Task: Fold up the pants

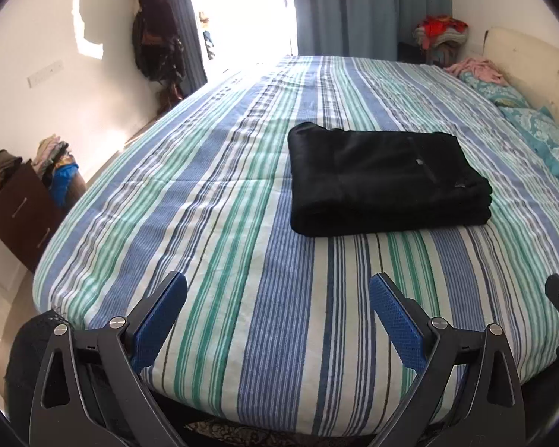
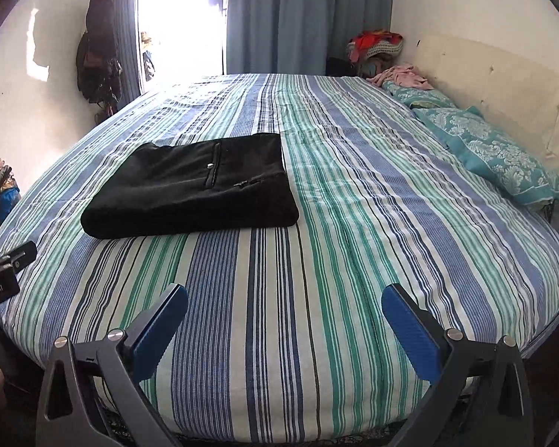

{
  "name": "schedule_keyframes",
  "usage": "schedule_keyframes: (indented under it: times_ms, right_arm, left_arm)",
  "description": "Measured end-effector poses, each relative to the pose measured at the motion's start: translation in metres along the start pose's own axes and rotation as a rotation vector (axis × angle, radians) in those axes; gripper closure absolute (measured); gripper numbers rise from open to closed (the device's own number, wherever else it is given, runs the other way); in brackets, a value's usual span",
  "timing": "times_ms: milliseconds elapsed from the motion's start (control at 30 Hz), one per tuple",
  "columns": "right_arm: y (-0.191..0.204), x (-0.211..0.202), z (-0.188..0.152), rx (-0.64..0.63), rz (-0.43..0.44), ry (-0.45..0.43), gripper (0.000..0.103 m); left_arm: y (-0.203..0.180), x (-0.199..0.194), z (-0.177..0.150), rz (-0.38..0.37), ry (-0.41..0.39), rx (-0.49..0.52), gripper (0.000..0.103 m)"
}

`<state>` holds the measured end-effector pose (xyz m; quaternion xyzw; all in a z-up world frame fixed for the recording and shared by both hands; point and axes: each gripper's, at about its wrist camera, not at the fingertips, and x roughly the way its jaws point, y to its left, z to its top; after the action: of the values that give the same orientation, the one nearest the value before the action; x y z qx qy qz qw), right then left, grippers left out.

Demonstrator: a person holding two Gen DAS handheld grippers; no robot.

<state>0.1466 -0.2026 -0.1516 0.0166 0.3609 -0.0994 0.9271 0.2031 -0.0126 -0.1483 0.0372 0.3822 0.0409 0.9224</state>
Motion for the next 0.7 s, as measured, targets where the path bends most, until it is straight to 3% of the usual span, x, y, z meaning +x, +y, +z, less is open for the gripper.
schedule_keyframes:
  times_ms: [200, 400, 533, 700]
  right_arm:
    - [0.009, -0.008, -0.002, -0.003, -0.018, -0.033, 0.000]
    - [0.013, -0.001, -0.015, -0.017, -0.038, -0.023, 0.000]
    - [0.013, -0.003, -0.016, 0.000, -0.035, -0.039, 0.000]
    - [0.013, -0.010, -0.013, 0.014, -0.031, -0.072, 0.000]
  left_arm:
    - [-0.008, 0.002, -0.006, -0.064, 0.059, 0.017, 0.004]
    - [-0.019, 0.006, -0.013, -0.054, 0.077, 0.103, 0.004]
    - [-0.013, 0.008, -0.017, -0.125, 0.095, 0.065, 0.004]
    - [-0.010, 0.009, -0.017, -0.121, 0.094, 0.064, 0.004]
